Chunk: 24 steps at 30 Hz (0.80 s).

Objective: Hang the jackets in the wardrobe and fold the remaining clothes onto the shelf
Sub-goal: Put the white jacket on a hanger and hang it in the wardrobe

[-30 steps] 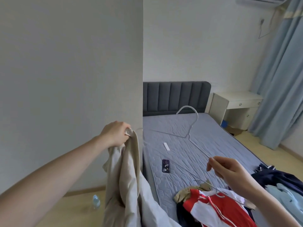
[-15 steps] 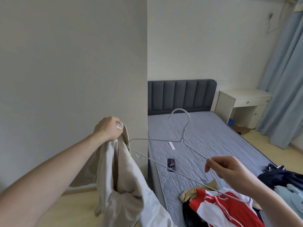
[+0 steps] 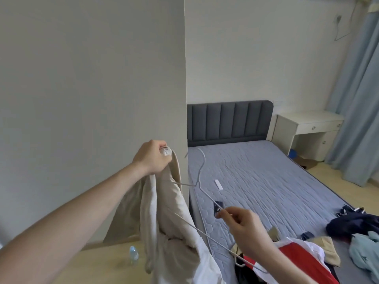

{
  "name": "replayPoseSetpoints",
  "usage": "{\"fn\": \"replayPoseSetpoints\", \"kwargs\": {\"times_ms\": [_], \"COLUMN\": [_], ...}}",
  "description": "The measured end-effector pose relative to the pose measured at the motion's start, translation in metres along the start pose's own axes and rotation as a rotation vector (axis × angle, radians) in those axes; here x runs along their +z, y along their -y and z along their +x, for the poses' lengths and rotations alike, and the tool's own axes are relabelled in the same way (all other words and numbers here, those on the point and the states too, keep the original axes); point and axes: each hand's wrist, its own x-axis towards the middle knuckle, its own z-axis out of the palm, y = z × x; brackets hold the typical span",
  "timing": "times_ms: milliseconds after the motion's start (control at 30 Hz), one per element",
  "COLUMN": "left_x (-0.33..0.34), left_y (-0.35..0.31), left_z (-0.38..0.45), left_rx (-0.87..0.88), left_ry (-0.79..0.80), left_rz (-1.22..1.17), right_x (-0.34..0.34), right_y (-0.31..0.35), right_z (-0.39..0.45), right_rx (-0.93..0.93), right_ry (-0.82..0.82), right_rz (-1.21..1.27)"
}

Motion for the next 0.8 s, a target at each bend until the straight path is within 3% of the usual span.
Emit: {"fn": "replayPoseSetpoints", "kwargs": {"times_ms": [200,400,667,800], "left_x": [0.007,0.002,-0.018,-0.004], "left_y": [-0.034,-0.064,-0.076,-0.080], "left_z": [-0.008,-0.019,-0.073,-0.107], "left_rx": [0.069,0.116,0.262,0.303], "left_ry": [-0.126,-0.059,-0.011,0.159], "left_rz": [-0.091,-0.266,-0.282,-0.199], "right_x": [0.023,0.029,0.016,0.003], "right_y": [0.011,0.020,0.012,0.023], "right_z": [0.006,0.021,0.022,0.024], "right_rx": [0.005,0.169,0.095,-0.072], "right_ry": [0.006,0.055,-0.234,-0.296], "right_rz": [0.142,0.421,0.500,0.480]}}
